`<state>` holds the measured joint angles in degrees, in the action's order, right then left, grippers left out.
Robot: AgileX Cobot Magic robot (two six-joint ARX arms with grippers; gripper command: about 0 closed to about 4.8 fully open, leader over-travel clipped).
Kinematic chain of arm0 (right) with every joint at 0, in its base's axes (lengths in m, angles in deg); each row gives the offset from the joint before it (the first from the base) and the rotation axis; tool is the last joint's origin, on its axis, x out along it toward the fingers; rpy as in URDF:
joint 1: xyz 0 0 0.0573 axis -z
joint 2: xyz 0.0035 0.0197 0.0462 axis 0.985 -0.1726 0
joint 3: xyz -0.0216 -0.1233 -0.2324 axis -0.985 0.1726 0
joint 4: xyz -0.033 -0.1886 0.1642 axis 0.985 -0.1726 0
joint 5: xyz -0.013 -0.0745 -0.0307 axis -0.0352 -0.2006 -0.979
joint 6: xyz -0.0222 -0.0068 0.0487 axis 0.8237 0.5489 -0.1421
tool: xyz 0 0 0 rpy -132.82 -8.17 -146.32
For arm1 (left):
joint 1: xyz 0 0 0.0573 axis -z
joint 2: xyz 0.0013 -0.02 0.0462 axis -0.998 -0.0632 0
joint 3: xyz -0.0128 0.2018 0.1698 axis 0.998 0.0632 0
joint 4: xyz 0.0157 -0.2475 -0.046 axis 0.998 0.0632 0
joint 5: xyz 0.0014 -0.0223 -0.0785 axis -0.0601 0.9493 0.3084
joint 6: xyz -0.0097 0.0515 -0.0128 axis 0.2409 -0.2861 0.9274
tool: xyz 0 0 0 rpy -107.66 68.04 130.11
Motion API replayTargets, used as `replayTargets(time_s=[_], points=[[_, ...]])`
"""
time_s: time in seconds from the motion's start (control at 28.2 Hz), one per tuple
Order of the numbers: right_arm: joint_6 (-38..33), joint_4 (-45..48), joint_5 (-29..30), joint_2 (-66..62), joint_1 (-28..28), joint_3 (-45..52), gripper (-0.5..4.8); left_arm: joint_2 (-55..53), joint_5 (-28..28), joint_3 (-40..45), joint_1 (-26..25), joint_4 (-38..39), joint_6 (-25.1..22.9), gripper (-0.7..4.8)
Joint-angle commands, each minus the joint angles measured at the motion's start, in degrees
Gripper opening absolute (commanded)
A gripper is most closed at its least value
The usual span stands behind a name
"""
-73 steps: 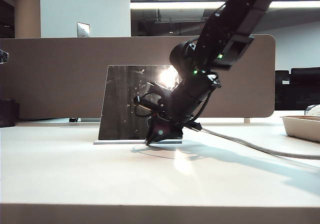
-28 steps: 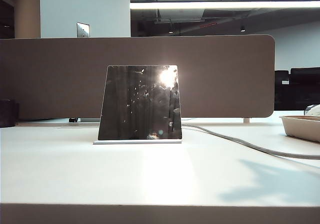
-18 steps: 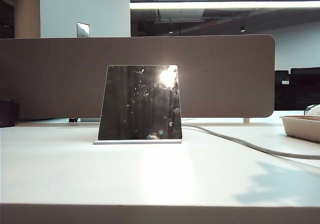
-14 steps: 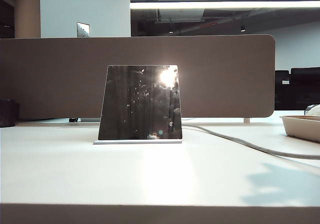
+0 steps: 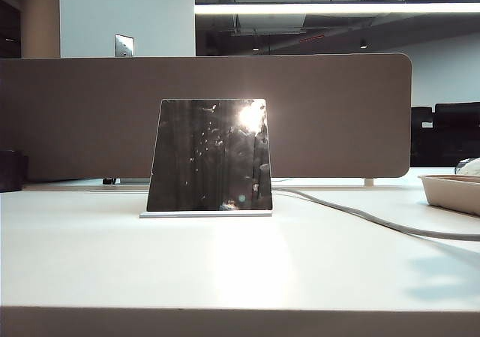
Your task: Push the base of the mirror on the table to move it forward for a short distance.
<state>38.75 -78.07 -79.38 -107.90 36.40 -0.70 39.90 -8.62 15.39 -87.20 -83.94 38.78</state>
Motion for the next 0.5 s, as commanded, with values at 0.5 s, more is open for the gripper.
replayTargets(time_s=[0.5], points=[[-7.8,21.9,52.6,17.6,61.0,25.0,0.0,0.0,-0.2,-0.1,0.0,-0.6,-0.2,-0.01]])
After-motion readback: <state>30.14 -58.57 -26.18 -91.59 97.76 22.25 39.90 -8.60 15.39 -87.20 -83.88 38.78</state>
